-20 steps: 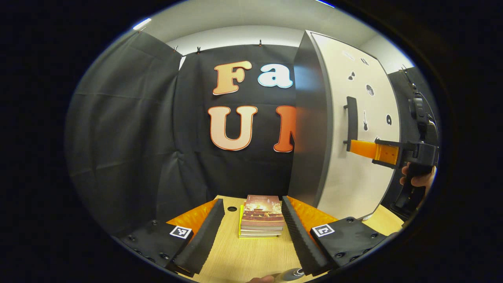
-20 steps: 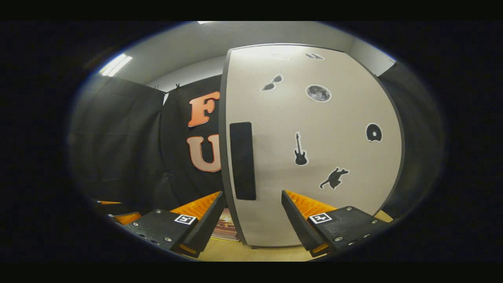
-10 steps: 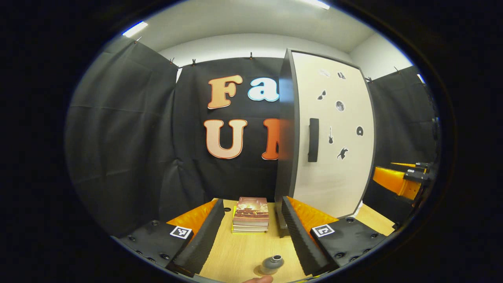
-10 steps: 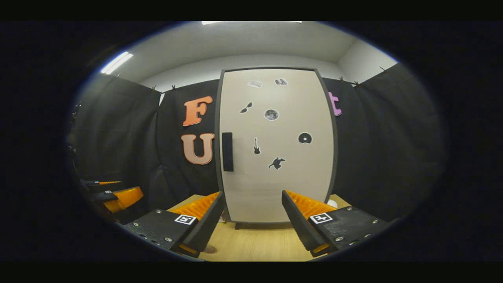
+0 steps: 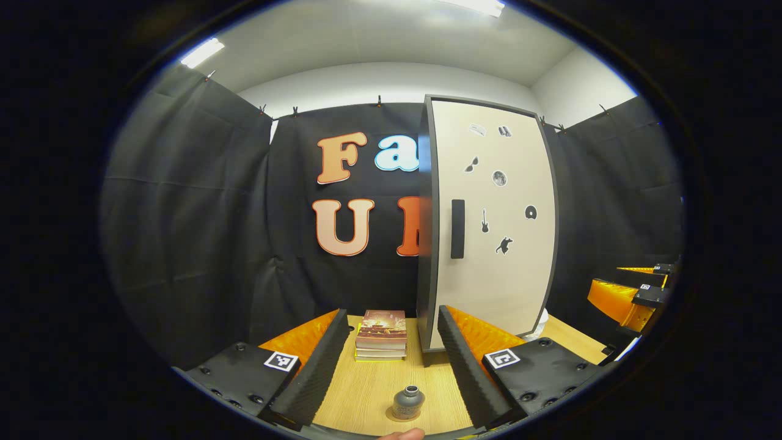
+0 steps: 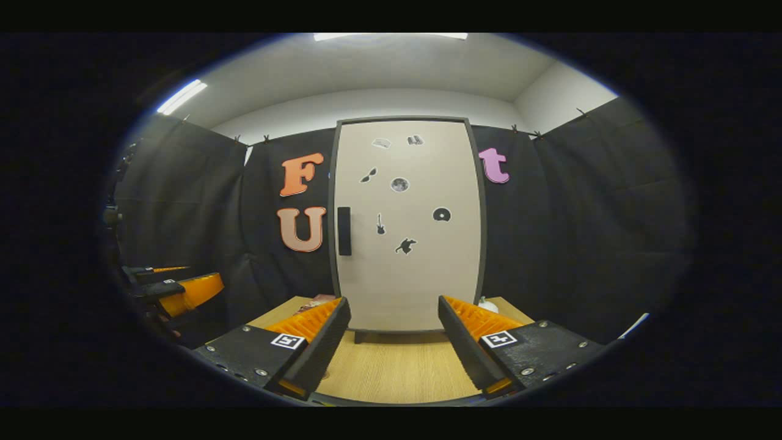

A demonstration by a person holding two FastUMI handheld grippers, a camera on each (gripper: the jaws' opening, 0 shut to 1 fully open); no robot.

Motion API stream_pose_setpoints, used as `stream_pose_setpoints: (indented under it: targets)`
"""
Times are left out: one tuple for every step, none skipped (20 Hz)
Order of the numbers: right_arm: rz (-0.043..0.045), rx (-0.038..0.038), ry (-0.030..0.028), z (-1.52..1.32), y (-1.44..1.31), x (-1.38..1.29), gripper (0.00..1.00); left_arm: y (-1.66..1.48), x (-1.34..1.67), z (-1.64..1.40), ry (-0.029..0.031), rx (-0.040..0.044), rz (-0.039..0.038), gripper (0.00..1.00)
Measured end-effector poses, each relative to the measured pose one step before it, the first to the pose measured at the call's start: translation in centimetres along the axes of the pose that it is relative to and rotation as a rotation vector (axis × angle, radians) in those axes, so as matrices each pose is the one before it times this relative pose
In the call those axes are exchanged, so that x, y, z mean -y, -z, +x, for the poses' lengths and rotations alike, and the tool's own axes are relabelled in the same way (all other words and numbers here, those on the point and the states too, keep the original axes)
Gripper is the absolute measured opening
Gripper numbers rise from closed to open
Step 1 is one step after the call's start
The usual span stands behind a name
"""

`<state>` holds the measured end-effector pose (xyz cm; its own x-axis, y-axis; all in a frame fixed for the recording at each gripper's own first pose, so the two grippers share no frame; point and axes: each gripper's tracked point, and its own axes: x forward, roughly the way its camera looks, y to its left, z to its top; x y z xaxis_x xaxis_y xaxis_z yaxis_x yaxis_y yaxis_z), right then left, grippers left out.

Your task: Open the cabinet door with the right hand, grasp the bottle in the cabinet with the left hand and place it on the coaster, then close the cabinet door with the right hand.

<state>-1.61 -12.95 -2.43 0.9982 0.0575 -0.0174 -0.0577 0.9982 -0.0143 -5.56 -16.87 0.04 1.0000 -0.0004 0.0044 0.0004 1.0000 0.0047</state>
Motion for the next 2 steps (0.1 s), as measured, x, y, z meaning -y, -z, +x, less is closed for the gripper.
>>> stream_pose_setpoints:
  targets:
    - [-0.00041,0.00508,0.00025,-0.210,-0.163,0.188,0.89,0.083,0.132,-0.196,0.00094,-0.00259,-0.00072,0.95]
    - [0.00145,0.00151,0.00246,-0.140,-0.054,0.115,0.89,0.024,0.000,-0.209,-0.00159,-0.00246,0.00139,0.96]
